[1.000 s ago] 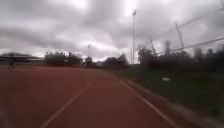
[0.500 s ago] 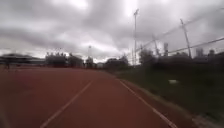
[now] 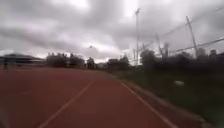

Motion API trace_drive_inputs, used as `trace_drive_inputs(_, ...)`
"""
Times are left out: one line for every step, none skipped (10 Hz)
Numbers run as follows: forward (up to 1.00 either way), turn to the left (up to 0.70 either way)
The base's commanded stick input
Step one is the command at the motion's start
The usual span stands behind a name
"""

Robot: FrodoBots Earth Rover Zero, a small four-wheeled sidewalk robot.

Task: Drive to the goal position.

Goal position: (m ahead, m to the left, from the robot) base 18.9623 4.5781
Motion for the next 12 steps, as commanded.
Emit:
trace_drive_inputs(0.70,0.00)
trace_drive_inputs(0.70,0.00)
trace_drive_inputs(0.70,0.00)
trace_drive_inputs(0.70,0.00)
trace_drive_inputs(0.70,0.00)
trace_drive_inputs(0.70,0.00)
trace_drive_inputs(0.70,0.00)
trace_drive_inputs(0.70,0.00)
trace_drive_inputs(0.70,0.00)
trace_drive_inputs(0.70,0.00)
trace_drive_inputs(0.70,0.00)
trace_drive_inputs(0.70,0.00)
